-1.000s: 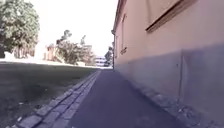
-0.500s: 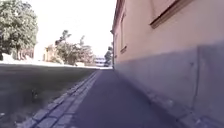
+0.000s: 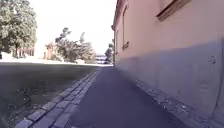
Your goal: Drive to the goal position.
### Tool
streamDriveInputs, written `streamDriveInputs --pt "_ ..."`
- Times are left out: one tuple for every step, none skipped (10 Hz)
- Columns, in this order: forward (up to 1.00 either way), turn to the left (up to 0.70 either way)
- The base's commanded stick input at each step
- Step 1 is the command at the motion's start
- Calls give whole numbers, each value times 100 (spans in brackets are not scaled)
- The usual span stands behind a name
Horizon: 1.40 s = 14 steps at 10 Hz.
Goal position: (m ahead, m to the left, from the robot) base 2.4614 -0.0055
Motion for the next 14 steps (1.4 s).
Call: streamDriveInputs --pt "70 0" --pt "70 0" --pt "70 0" --pt "70 0" --pt "70 0" --pt "70 0" --pt "70 0" --pt "70 0" --pt "70 0" --pt "70 0" --pt "70 0" --pt "70 0" --pt "70 0" --pt "70 0"
